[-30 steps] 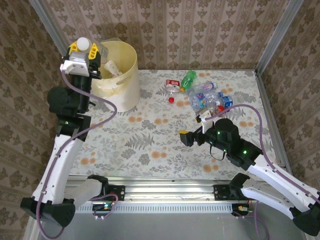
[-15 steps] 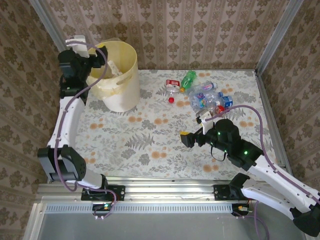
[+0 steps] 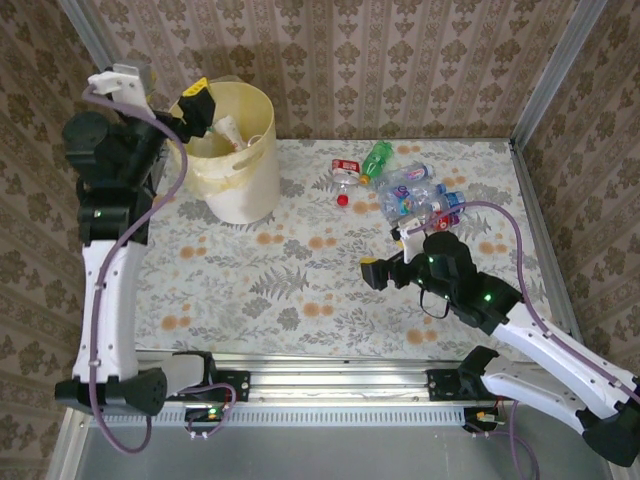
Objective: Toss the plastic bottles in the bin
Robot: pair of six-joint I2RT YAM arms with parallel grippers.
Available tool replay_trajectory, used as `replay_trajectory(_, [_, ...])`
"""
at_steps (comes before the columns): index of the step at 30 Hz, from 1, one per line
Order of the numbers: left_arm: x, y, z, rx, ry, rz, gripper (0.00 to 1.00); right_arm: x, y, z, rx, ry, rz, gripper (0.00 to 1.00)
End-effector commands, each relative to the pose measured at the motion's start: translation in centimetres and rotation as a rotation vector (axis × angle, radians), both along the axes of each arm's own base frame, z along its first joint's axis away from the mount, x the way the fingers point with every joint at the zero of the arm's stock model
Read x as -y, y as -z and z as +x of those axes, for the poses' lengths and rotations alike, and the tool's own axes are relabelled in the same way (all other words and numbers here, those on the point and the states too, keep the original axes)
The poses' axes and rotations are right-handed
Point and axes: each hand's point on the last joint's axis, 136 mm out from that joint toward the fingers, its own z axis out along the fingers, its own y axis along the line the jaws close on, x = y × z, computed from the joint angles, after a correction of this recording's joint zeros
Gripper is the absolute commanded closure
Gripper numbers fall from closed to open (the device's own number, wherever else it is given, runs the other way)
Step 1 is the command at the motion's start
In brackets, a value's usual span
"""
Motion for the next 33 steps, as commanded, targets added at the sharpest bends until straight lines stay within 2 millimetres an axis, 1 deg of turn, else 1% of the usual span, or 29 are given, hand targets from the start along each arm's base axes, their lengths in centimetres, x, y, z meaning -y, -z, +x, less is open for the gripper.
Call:
replay_trajectory(1, [0.8, 1.3, -1.0, -0.058, 0.048, -0.005, 0.00, 1.4, -1.0, 1.0, -0.036, 0.100, 0.005, 0.00])
replay_trajectory(7, [2.4, 1.4, -4.0, -0.048, 0.113, 0.010, 0.00, 3.8, -0.6, 2.5, -0.134, 0.241, 0.027, 0.00])
replay_trajectory(12, [3.4, 2.0, -5.8, -0.042, 0.148, 0.019, 0.00, 6.3, 0.8, 3.7, -0.284, 0.365, 0.128, 0.00])
replay_trajectory(15, [4.0, 2.4, -6.8, -0.038, 0.169, 0.031, 0.00, 7.2, 1.8, 4.2, -0.353, 0.407, 0.164, 0.00])
replay_trajectory(17, [4.4, 2.8, -7.3, -0.038, 0.177, 0.048, 0.00, 7.8, 2.3, 4.7, -0.369, 0.440, 0.163, 0.00])
replay_trajectory(18, [4.6, 2.8, -7.7, -0.036, 0.182, 0.056, 0.00, 8.3, 3.0, 4.6, -0.399, 0.460, 0.153, 0.00])
replay_trajectory(24, [5.4, 3.4, -9.0, -0.039, 0.206, 0.082, 0.00, 10.2, 5.6, 5.4, -0.494, 0.550, 0.194, 0.00])
replay_trajectory(25, [5.5, 3.4, -9.2, -0.038, 0.208, 0.083, 0.00, 10.5, 5.7, 6.1, -0.484, 0.562, 0.220, 0.00])
replay_trajectory(33, [6.1, 3.7, -10.3, -0.040, 0.230, 0.096, 0.00, 13.3, 8.2, 8.6, -0.565, 0.671, 0.347, 0.00])
